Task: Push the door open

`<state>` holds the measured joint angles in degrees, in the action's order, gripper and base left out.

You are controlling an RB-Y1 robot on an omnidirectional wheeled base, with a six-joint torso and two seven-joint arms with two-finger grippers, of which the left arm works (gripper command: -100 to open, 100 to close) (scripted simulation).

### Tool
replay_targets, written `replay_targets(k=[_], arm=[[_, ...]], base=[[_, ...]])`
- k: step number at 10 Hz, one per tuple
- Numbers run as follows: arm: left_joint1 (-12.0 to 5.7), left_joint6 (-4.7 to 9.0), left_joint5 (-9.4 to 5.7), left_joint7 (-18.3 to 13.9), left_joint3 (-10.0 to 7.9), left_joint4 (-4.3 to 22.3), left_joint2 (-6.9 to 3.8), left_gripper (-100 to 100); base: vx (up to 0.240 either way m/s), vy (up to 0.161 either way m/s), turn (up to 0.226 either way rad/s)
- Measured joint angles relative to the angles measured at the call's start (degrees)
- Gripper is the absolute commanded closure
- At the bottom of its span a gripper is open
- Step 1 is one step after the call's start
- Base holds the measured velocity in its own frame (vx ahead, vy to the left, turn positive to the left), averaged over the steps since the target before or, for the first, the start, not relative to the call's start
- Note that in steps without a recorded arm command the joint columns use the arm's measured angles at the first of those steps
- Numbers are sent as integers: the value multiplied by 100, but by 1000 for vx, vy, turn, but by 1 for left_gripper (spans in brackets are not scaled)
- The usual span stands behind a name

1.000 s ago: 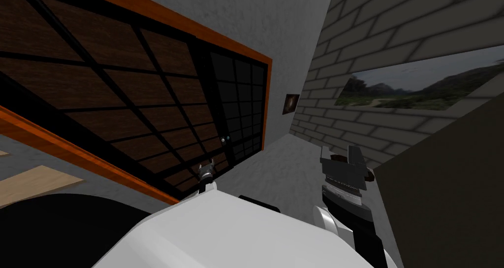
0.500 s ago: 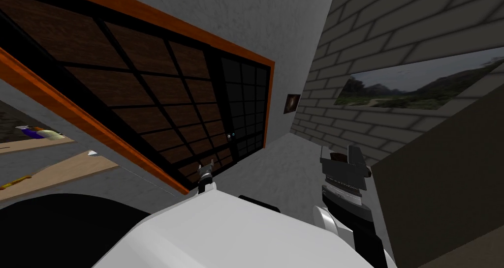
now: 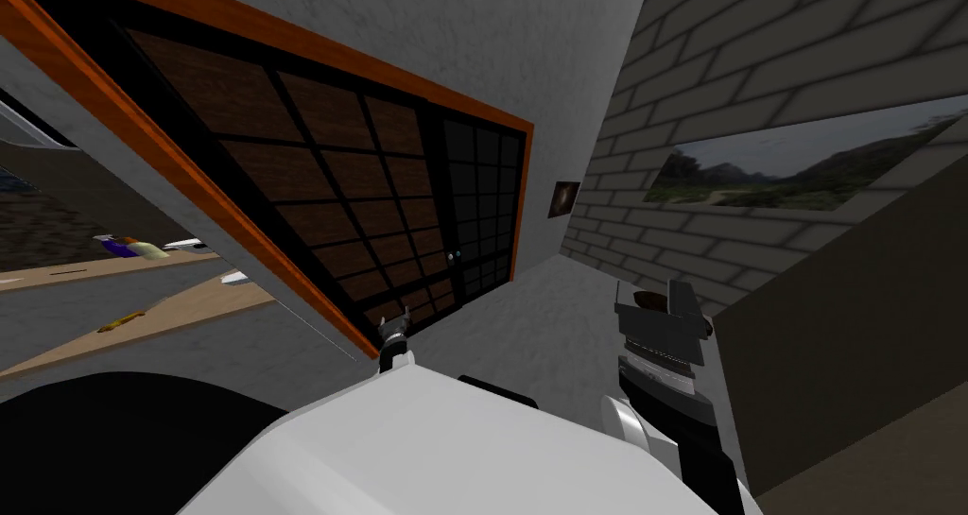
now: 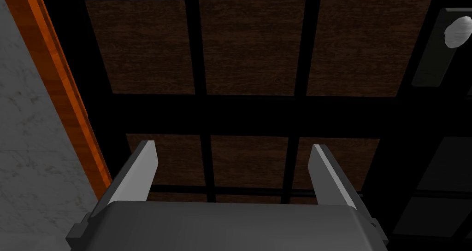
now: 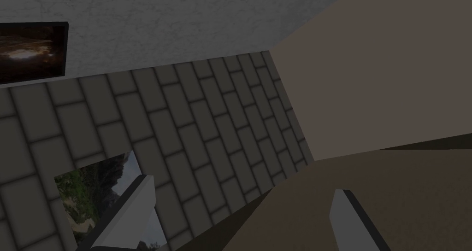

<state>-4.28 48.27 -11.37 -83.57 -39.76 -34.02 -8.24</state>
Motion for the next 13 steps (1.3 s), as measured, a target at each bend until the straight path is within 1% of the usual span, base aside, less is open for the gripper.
replay_targets(k=[4, 6, 8, 9, 11, 13], arm=[[52, 11, -66, 49, 50, -23, -26, -100], [117, 2, -122, 97, 92, -97, -18, -100], [160, 9, -182, 148, 135, -121, -35, -100], [162, 39, -216, 170, 161, -75, -63, -100], [259, 38, -307, 242, 232, -171, -63, -100], [330, 44, -402, 327, 303, -229, -76, -100]], base=[[-148, 107, 36], [-113, 167, 63], [-97, 161, 51], [-56, 187, 89], [-16, 245, 80], [41, 191, 69]])
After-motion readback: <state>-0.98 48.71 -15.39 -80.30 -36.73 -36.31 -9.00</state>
